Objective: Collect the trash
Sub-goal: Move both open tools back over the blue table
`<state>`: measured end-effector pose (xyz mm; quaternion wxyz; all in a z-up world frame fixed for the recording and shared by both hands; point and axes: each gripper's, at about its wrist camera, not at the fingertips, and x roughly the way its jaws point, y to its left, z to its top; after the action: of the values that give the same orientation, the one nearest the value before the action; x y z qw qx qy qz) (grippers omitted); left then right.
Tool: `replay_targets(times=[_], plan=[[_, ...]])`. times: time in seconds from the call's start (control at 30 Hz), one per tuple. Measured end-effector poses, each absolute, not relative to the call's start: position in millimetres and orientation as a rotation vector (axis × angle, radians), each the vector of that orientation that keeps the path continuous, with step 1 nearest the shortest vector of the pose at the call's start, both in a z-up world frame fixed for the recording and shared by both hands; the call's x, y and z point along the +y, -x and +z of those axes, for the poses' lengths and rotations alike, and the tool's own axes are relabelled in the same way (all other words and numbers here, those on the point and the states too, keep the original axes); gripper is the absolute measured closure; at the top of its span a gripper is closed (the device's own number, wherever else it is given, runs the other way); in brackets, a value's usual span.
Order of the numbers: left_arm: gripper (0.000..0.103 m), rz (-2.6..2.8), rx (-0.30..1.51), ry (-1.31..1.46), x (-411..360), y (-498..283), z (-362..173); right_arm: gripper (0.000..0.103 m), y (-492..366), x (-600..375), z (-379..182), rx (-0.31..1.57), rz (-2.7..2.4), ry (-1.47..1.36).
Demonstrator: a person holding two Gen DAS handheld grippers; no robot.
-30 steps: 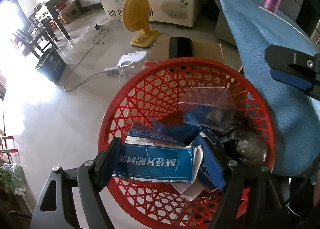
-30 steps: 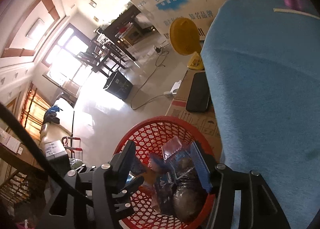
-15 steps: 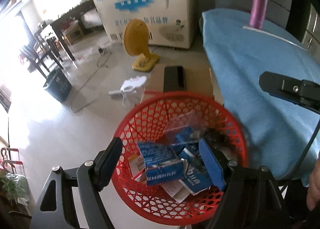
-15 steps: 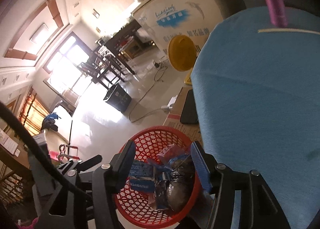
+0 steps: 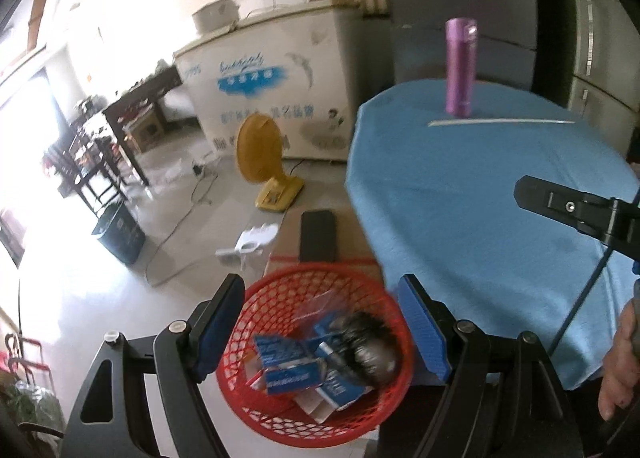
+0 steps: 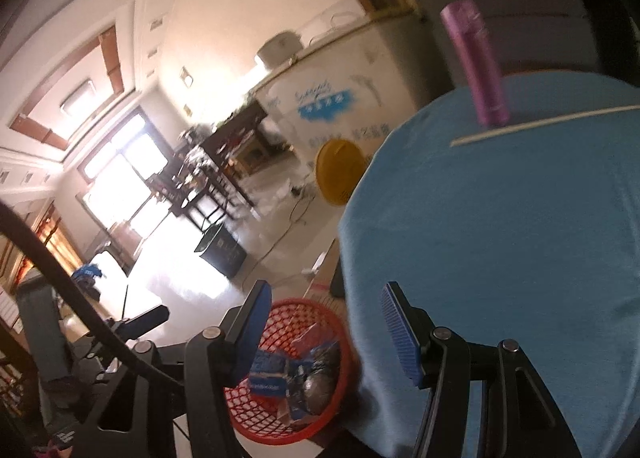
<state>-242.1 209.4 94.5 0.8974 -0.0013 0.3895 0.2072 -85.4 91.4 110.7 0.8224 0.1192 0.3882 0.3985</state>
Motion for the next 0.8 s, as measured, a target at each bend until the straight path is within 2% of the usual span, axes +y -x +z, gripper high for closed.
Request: replay_targets(times=[0.5,0.63,0.8], plan=[[0.023,0.278,0.704,-0.075,117,191,144,0.039,90,-34,163,0.680,0.548,-0.233],[0.018,0.246,0.676,-0.074,91,178,156,0.036,96,-67,178,0.635,0.465,-0.199],[0.018,0.230,0.643,-0.114,59,171,164,0.035,109,-104,193,0.591,0.385,-0.166]])
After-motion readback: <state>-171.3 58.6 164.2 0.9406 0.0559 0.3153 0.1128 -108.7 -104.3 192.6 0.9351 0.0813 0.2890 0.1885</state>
